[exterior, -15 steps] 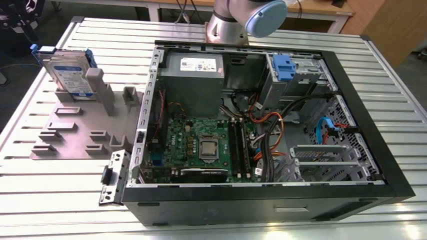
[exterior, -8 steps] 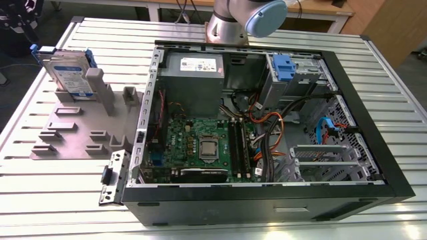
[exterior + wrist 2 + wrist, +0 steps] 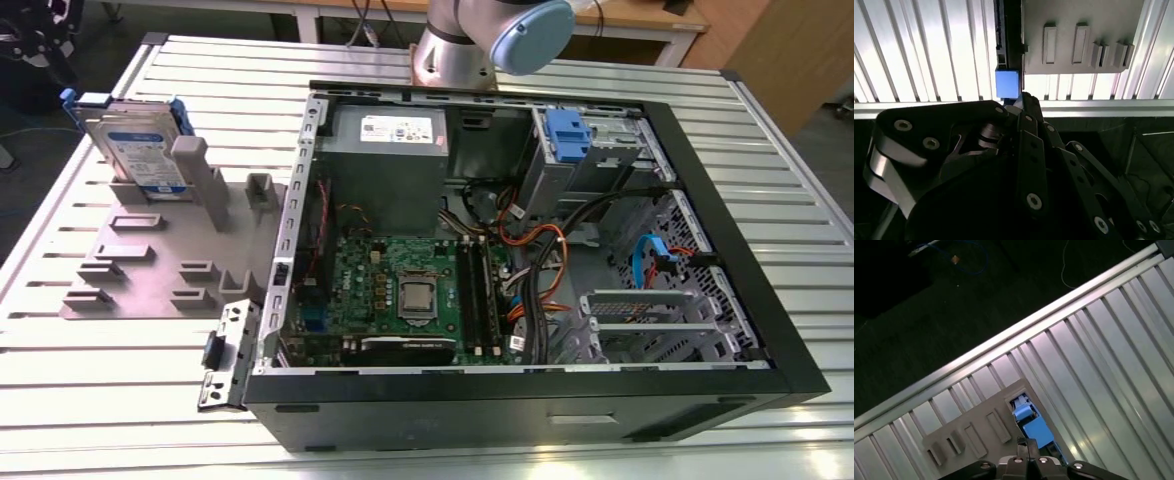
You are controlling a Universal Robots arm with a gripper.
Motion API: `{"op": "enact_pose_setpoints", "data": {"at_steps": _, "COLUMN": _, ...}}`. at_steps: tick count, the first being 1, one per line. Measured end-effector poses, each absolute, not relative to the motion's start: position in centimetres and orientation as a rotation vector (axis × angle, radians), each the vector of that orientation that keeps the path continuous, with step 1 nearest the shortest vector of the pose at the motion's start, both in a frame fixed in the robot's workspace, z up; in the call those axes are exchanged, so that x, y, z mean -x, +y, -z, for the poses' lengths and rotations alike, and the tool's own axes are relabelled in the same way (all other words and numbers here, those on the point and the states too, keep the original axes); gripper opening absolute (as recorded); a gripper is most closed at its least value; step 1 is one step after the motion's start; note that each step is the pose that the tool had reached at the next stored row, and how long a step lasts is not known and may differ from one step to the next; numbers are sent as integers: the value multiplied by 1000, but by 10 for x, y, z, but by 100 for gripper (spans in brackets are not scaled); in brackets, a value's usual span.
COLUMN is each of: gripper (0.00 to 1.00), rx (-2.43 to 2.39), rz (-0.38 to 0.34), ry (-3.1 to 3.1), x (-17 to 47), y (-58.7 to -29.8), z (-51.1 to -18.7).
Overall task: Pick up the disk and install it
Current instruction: 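Pick up the disk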
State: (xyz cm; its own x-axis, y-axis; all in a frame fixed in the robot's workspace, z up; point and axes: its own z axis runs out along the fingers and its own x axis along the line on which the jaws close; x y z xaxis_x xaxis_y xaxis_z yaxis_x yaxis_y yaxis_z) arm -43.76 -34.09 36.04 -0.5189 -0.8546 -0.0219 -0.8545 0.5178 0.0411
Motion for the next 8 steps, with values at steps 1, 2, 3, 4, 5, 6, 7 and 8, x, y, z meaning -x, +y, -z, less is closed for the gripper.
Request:
{"op": "enact_pose_setpoints", "data": {"at_steps": 1, "gripper": 11, "rx": -1565, "rz": 73, "ry": -2721, "x": 438, "y": -341, "z": -360}}
{"op": "enact_pose_setpoints", "data": {"at_steps": 2, "gripper": 11, "rx": -1589, "rz": 73, "ry": -2707, "x": 438, "y": -341, "z": -360}}
{"op": "enact_pose_setpoints", "data": {"at_steps": 3, "gripper": 11, "rx": -1613, "rz": 73, "ry": -2692, "x": 438, "y": -341, "z": -360}}
{"op": "enact_pose_setpoints", "data": {"at_steps": 4, "gripper": 11, "rx": -1638, "rz": 73, "ry": -2676, "x": 438, "y": -341, "z": -360}}
{"op": "enact_pose_setpoints", "data": {"at_steps": 5, "gripper": 11, "rx": -1662, "rz": 73, "ry": -2661, "x": 438, "y": -341, "z": -360}}
{"op": "enact_pose_setpoints", "data": {"at_steps": 6, "gripper": 11, "rx": -1685, "rz": 73, "ry": -2646, "x": 438, "y": -341, "z": -359}}
{"op": "enact_pose_setpoints", "data": {"at_steps": 7, "gripper": 11, "rx": -1708, "rz": 72, "ry": -2632, "x": 438, "y": -341, "z": -359}}
{"op": "enact_pose_setpoints", "data": {"at_steps": 8, "gripper": 11, "rx": -1726, "rz": 71, "ry": -2621, "x": 438, "y": -341, "z": -358}}
